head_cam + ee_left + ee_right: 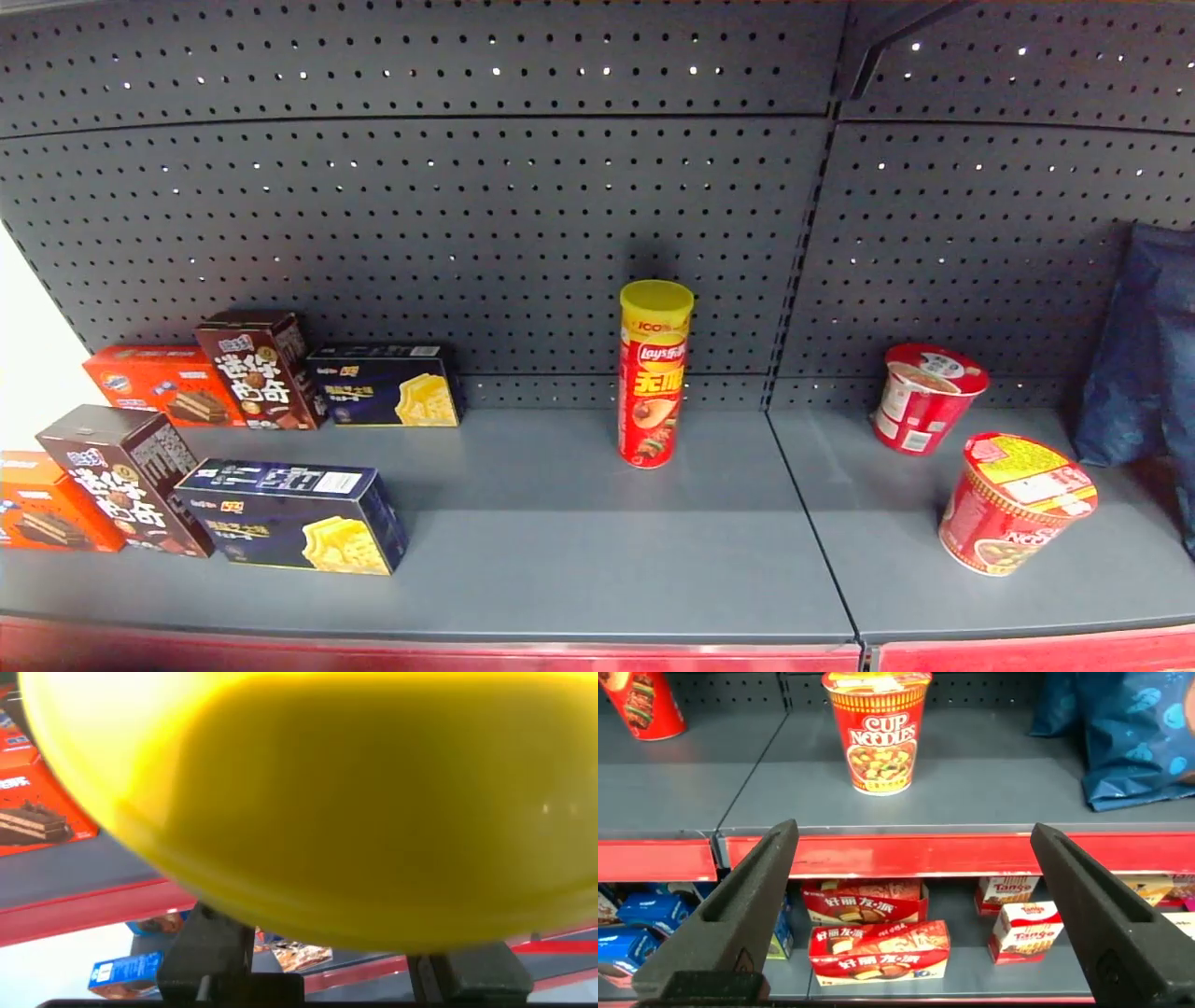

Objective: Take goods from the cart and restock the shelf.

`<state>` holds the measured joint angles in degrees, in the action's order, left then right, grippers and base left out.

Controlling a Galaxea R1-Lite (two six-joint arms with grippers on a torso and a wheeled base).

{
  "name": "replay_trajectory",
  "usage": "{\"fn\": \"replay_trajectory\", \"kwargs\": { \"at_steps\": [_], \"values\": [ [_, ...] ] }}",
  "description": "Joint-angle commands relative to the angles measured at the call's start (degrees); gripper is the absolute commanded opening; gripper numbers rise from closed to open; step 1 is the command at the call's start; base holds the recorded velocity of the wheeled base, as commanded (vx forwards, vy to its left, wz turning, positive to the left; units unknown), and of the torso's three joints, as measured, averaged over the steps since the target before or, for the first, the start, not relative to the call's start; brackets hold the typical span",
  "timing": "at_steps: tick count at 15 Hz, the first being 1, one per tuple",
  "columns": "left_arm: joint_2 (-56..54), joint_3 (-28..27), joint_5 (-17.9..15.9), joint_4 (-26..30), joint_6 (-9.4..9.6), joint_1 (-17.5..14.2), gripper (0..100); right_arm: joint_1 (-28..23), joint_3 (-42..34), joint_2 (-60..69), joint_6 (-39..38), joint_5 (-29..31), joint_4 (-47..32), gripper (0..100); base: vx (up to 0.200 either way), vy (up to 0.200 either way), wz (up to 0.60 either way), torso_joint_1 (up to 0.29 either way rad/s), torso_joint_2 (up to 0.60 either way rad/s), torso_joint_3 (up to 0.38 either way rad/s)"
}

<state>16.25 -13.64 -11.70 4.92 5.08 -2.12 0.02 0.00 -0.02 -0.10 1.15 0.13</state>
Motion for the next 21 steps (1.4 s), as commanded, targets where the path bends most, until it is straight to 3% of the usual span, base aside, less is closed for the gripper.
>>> {"fn": "replay_trajectory", "kwargs": {
  "at_steps": [1, 9, 12, 13, 14, 16, 17, 18, 19, 21],
  "values": [
    [-0.61, 0.19, 0.01, 0.08, 0.01, 0.01, 0, -0.02, 0.00, 0.02, 0.01, 0.00, 0.04, 100, 0.000, 0.000, 0.00, 0.000, 0.00, 0.000],
    [-3.86, -0.86, 0.63, 0.08, -0.07, -0.52, 0, -0.02, 0.00, 0.02, 0.01, 0.00, 0.04, 100, 0.000, 0.000, 0.00, 0.000, 0.00, 0.000],
    [-6.49, -3.94, 4.32, 2.46, 0.01, -1.92, 0, -0.02, 0.00, 0.02, 1.68, -2.55, 0.13, 100, 0.000, 0.000, 0.00, 0.000, 0.00, 0.000],
    [-7.11, -6.49, 6.52, 7.03, 0.01, -3.59, 0, -0.02, 0.00, 0.02, 2.03, -2.99, 0.22, 100, 0.000, 0.000, 0.00, 0.000, 0.00, 0.000],
    [-7.29, -7.19, 7.66, 7.64, 0.10, -5.00, 0, -0.02, 0.00, 0.02, 3.79, -4.84, 0.31, 100, 0.000, 0.000, 0.00, 0.000, 0.00, 0.000],
    [-8.34, -7.54, 8.19, 8.08, 0.10, -7.11, 0, -0.02, 0.00, 0.02, 4.05, -6.77, 0.48, 100, 0.000, 0.000, 0.00, 0.000, 0.00, 0.000],
    [-9.13, -7.80, 8.19, 9.49, 0.10, -7.90, 0, 0.24, 2.11, -0.42, 1.42, -6.68, 0.83, 100, 0.000, 0.000, 0.00, 0.000, 0.00, 0.000],
    [-10.36, -8.33, 7.92, 12.57, 0.10, -8.07, 0, 0.42, 15.82, -15.09, -14.40, -6.86, 0.83, 100, 0.000, 0.000, 0.00, 0.000, 0.00, 0.000],
    [-10.54, -7.89, 7.75, 13.80, 0.63, -8.07, 0, 0.59, 21.27, -21.42, -17.48, -7.47, 1.36, 100, 0.000, 0.000, 0.00, 0.000, 0.00, 0.000],
    [-10.19, -8.07, 6.96, 13.09, 0.81, -7.20, 0, 3.40, 24.08, -23.18, -4.03, -15.30, 0.83, 100, 0.000, 0.000, 0.00, 0.000, 0.00, 0.000]
  ]
}}
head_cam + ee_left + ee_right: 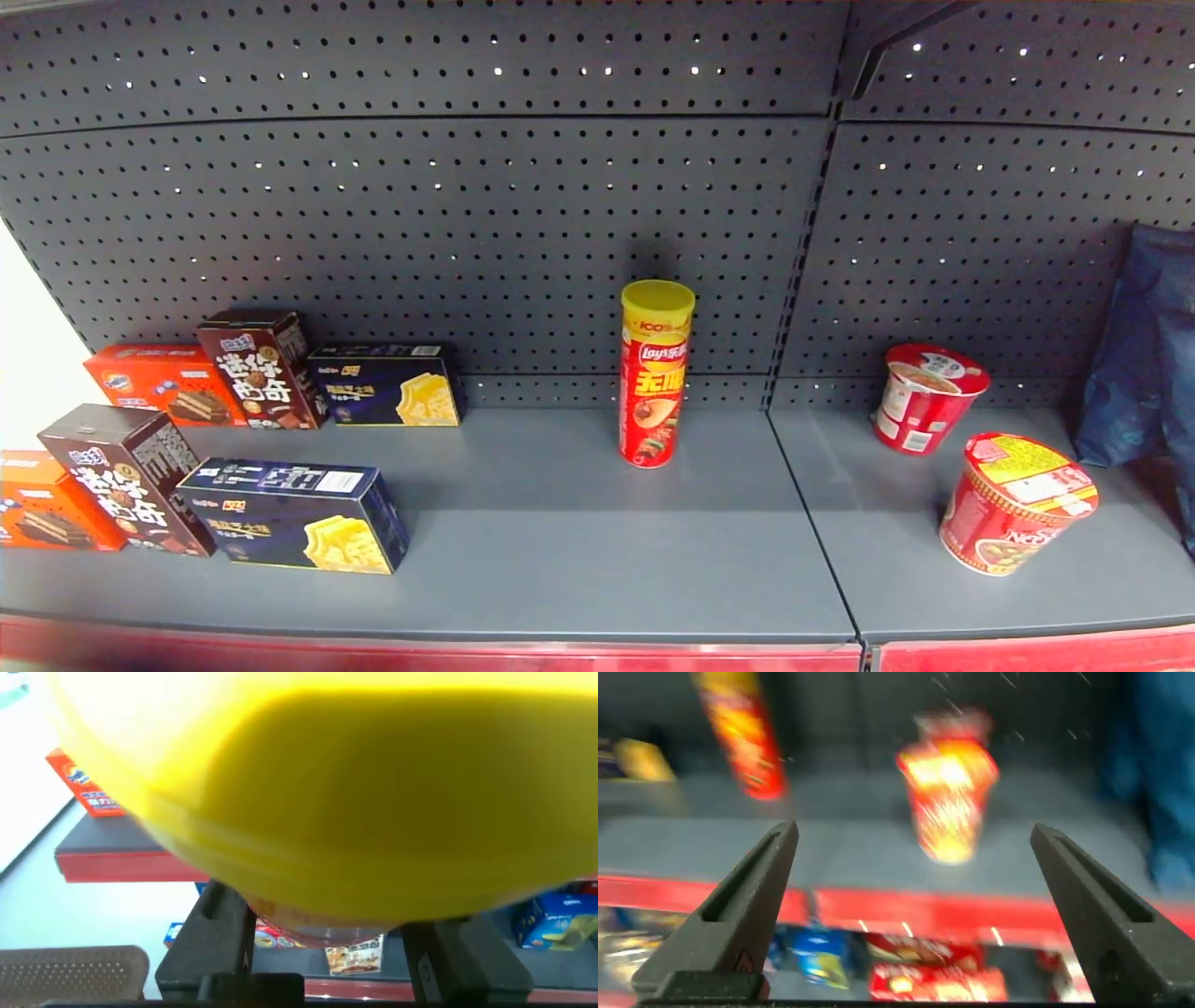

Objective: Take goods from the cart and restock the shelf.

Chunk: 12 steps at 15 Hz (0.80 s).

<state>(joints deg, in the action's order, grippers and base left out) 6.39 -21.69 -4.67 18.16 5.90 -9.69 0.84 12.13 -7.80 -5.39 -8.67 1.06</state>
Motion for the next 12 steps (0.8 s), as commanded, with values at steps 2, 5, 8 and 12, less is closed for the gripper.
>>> {"fn": "replay_trajectory", "kwargs": {
  "at_steps": [2, 5, 8, 12],
  "values": [
    [-0.24, -0.02, -0.25, -0.23, -0.01, 0.90, 0, 3.11, 11.78, -16.46, 2.40, -6.54, -0.09, 100, 0.000, 0.000, 0.00, 0.000, 0.00, 0.000],
    [2.66, -0.20, -0.16, -0.23, 0.08, 0.81, 0, 6.37, 15.56, -26.12, 3.19, -9.26, 0.26, 100, 0.000, 0.000, 0.00, 0.000, 0.00, 0.000],
    [6.09, -0.46, -0.25, -1.55, 1.75, 0.81, 0, 15.07, 18.54, -33.95, 3.19, -10.67, 0.35, 100, 0.000, 0.000, 0.00, 0.000, 0.00, 0.000],
    [10.31, -0.46, -0.96, -5.95, 1.48, 2.31, 0, 19.55, 21.97, -46.69, 4.95, -7.94, 7.82, 100, 0.000, 0.000, 0.00, 0.000, 0.00, 0.000]
  ]
}}
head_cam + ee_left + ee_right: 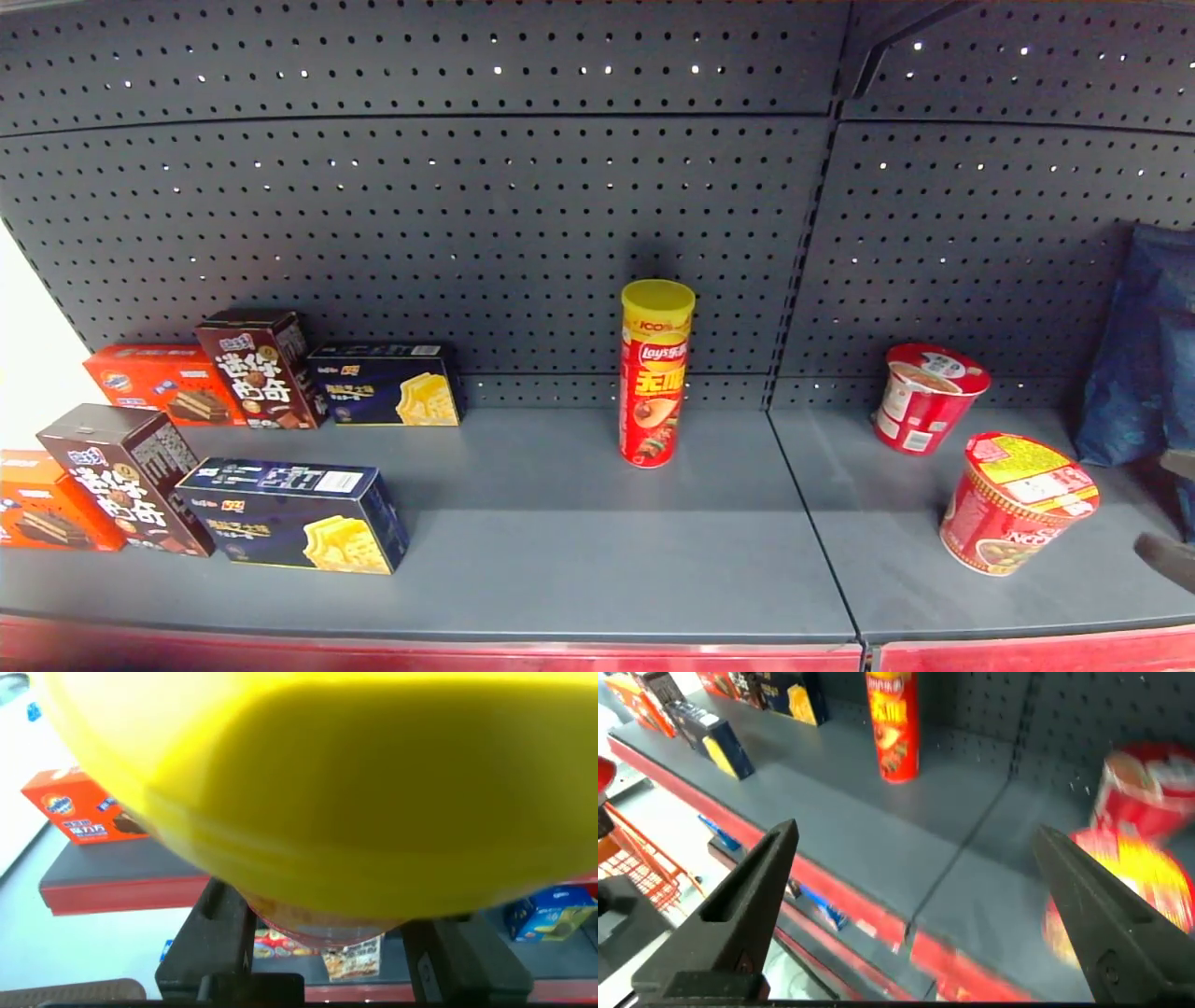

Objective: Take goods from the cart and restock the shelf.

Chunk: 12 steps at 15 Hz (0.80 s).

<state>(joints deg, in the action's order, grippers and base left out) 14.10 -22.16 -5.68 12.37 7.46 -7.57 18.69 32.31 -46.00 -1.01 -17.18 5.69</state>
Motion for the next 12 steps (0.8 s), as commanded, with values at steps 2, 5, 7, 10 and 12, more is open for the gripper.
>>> {"fn": "replay_trajectory", "kwargs": {
  "at_steps": [2, 5, 7, 10, 12],
  "values": [
    [2.95, 0.28, -0.12, -0.51, 0.19, 0.10, 0, 2.67, 5.93, -13.95, 0.57, 0.48, 5.21, 100, 0.000, 0.000, 0.00, 0.000, 0.00, 0.000],
    [3.12, 0.01, -0.03, -0.42, 0.19, 0.10, 0, 4.25, 10.06, -21.07, 0.57, 0.21, 5.38, 100, 0.000, 0.000, 0.00, 0.000, 0.00, 0.000],
    [4.09, -0.43, -0.12, -0.42, 0.19, 0.10, 0, 4.25, 12.87, -28.36, 1.10, 0.21, 7.58, 100, 0.000, 0.000, 0.00, 0.000, 0.00, 0.000],
    [4.53, -0.86, -0.21, -0.42, 0.10, 0.28, 0, 4.25, 16.47, -34.25, 3.65, 0.21, 9.16, 100, 0.000, 0.000, 0.00, 0.000, 0.00, 0.000],
    [4.44, -0.34, -0.21, -0.42, 0.01, 0.28, 0, 4.25, 17.70, -37.33, 4.70, 0.21, 9.86, 100, 0.000, 0.000, 0.00, 0.000, 0.00, 0.000]
  ]
}}
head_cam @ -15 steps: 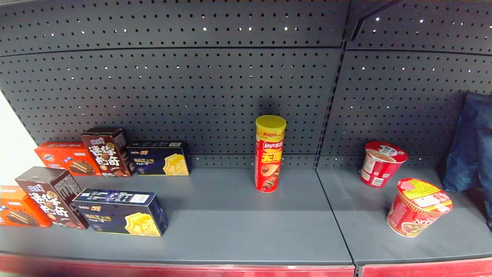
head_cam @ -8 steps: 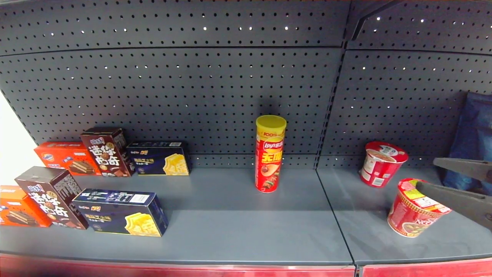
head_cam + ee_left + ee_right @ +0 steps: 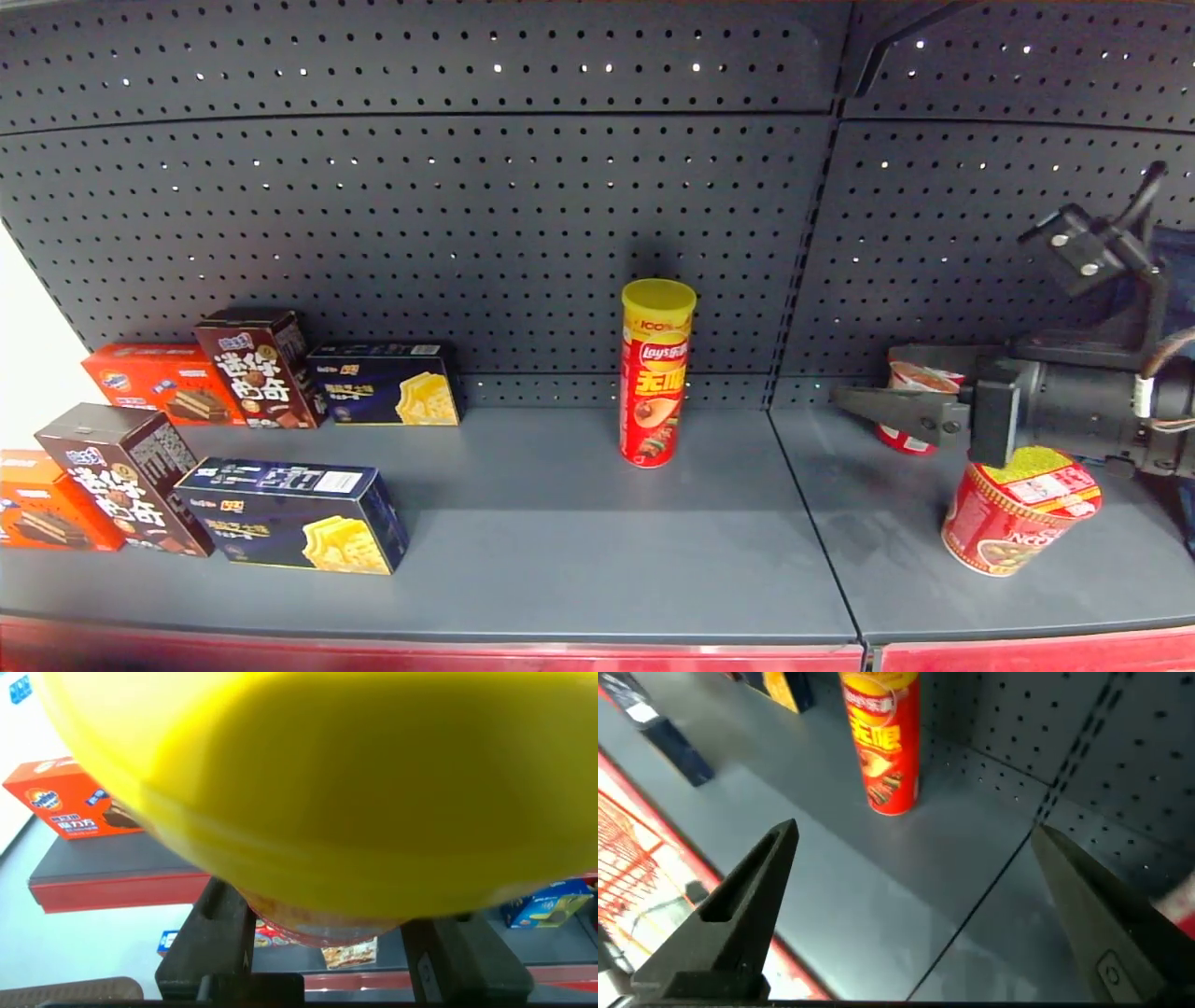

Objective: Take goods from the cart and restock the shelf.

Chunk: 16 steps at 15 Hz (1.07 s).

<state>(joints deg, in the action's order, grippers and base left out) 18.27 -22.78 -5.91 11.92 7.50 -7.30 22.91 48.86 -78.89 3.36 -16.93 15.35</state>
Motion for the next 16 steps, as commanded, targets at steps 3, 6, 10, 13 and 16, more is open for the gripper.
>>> {"fn": "replay_trajectory", "kwargs": {
  "at_steps": [3, 6, 10, 13, 16],
  "values": [
    [0.10, 0.81, 0.02, 0.21, -0.03, 0.01, 0, -0.23, 1.77, -8.65, 1.91, -1.35, 2.58, 100, 0.000, 0.000, 0.00, 0.000, 0.00, 0.000],
    [0.36, 0.72, 0.02, 0.03, -0.03, 0.01, 0, -1.02, 3.17, -13.22, 2.88, -5.74, 7.94, 100, 0.000, 0.000, 0.00, 0.000, 0.00, 0.000],
    [0.62, 0.81, 0.11, 0.21, -0.11, 0.01, 0, 0.30, 9.85, -20.61, 3.23, -6.97, 8.73, 100, 0.000, 0.000, 0.00, 0.000, 0.00, 0.000],
    [0.45, 1.25, 0.11, 0.38, -0.11, -0.08, 0, 0.30, 12.49, -24.47, 3.84, -12.69, 10.14, 100, 0.000, 0.000, 0.00, 0.000, 0.00, 0.000],
    [0.45, 1.08, 0.20, 0.47, -0.20, -0.08, 0, 0.21, 14.07, -28.78, 4.55, -14.97, 12.86, 100, 0.000, 0.000, 0.00, 0.000, 0.00, 0.000]
  ]
}}
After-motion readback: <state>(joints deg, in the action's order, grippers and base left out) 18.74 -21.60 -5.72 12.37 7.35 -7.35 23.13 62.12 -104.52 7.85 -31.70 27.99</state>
